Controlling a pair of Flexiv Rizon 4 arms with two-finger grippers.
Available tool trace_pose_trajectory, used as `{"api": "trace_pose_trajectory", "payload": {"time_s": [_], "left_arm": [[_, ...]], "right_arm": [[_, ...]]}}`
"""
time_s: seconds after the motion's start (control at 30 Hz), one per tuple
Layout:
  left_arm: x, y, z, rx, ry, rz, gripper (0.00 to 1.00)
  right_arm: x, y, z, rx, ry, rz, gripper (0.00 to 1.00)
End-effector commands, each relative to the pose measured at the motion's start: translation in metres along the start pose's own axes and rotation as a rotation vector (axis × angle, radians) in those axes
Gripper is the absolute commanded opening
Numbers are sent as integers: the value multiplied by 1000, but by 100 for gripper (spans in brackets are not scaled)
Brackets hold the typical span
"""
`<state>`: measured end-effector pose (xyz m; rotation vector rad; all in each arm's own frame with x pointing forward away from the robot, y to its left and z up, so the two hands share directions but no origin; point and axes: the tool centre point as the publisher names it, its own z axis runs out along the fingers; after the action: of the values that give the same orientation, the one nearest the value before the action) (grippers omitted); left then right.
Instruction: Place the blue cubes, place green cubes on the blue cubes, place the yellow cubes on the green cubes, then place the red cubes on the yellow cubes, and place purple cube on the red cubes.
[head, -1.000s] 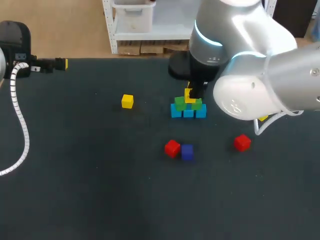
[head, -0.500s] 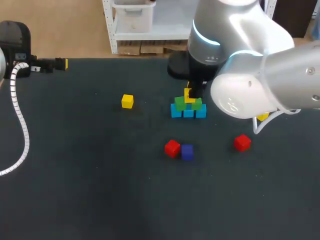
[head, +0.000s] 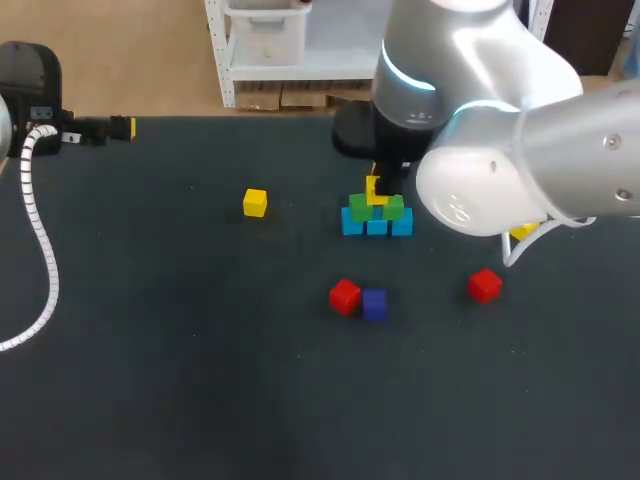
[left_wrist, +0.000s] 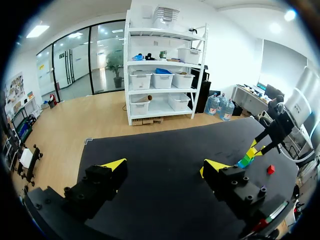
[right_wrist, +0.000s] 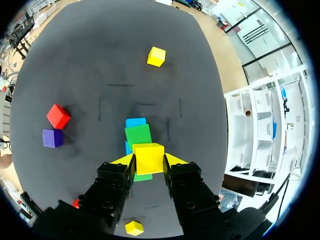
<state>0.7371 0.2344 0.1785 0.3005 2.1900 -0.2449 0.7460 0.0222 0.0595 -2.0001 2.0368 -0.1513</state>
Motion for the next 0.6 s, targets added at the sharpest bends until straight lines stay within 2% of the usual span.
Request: {"api": "trace_pose_trajectory", "payload": {"time_s": [0.03, 0.07, 0.13, 0.23, 0.3, 0.33, 0.47, 0.6], "left_arm": [[0, 4, 0, 29, -1, 2, 100], [0, 4, 0, 29, -1, 2, 100], [0, 4, 0, 29, -1, 2, 100], [0, 4, 0, 29, -1, 2, 100], [0, 4, 0, 29, -1, 2, 100], [0, 4, 0, 29, -1, 2, 100], [0, 4, 0, 29, -1, 2, 100], [0, 4, 0, 29, -1, 2, 100]], "right_arm": [[-1, -2, 1, -5, 2, -1, 24], [-1, -2, 1, -5, 3, -2, 27], [-1, -2, 2, -5, 6, -3, 45], [0, -1, 3, -7, 10, -4, 52], [1, -1, 3, -6, 12, -5, 89], [1, -1, 3, -6, 13, -4, 100], [2, -1, 2, -4, 13, -5, 100], [8, -3, -10, 10, 2, 1, 100]]}}
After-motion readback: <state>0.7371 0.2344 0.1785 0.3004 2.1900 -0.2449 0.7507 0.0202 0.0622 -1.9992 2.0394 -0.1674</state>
